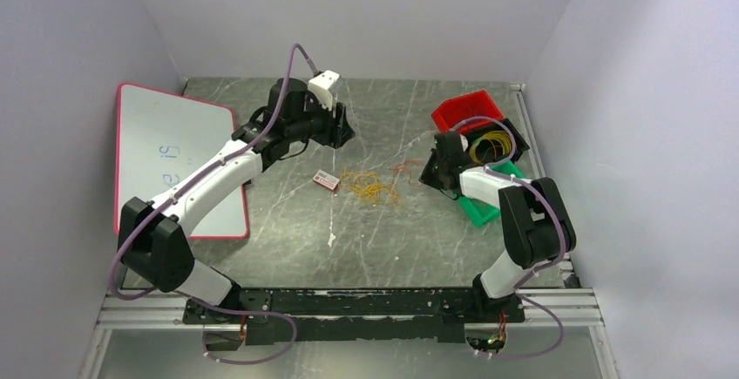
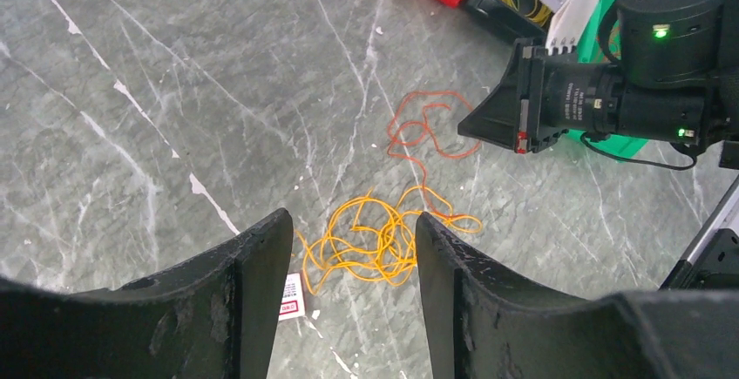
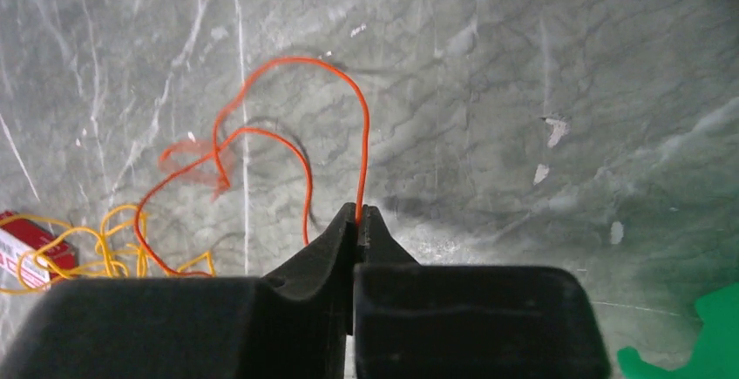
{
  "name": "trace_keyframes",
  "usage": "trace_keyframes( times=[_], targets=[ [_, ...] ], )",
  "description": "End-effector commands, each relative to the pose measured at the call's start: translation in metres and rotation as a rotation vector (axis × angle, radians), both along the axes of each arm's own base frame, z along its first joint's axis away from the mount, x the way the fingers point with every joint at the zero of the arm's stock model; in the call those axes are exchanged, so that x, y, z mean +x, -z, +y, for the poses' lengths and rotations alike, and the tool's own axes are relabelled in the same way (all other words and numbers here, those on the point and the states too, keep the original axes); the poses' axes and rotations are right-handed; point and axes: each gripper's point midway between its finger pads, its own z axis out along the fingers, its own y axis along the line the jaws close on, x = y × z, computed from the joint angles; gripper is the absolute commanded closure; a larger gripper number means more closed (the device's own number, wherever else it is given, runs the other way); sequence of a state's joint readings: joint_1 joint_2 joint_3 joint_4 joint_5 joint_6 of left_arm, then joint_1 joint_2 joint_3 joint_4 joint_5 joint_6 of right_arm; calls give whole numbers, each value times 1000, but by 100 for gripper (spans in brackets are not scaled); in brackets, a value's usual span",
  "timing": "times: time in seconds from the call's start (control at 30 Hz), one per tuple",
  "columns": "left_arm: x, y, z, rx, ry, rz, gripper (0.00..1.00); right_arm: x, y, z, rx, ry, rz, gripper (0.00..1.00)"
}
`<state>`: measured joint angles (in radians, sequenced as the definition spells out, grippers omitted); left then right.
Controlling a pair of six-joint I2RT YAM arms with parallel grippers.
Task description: Untangle the cables
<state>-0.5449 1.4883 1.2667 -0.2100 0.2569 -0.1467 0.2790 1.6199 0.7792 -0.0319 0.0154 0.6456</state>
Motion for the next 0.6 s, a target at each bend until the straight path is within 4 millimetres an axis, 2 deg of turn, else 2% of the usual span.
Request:
trace_keyframes(
  times=[0.0,0.07,0.17,0.27,0.33,0.43,0.57],
  targets=[
    [3,-17,9,1,-46,-33,41,26,-35,-6,-81,-9,-131,100],
    [4,-18,11,6,-54,-39,41,29,-59,-15,-142,-18,-179,100],
    [3,-24,11,7,-41,-56,38,31,-107,-28,-243,-46,-271,100],
    [1,-37,8,-5,-16,-88,37,29,-148,-35,-331,-124,-338,100],
    [2,-50,12,-19,-30,-126,34,31,-182,-29,-343,-196,-413,100],
    [2,-75,19,-41,-65,-194,31,27,-218,-17,-337,-296,-506,100],
    [-8,-109,25,-89,-62,-279,28,20,-268,3,-270,-389,-651,100]
  ],
)
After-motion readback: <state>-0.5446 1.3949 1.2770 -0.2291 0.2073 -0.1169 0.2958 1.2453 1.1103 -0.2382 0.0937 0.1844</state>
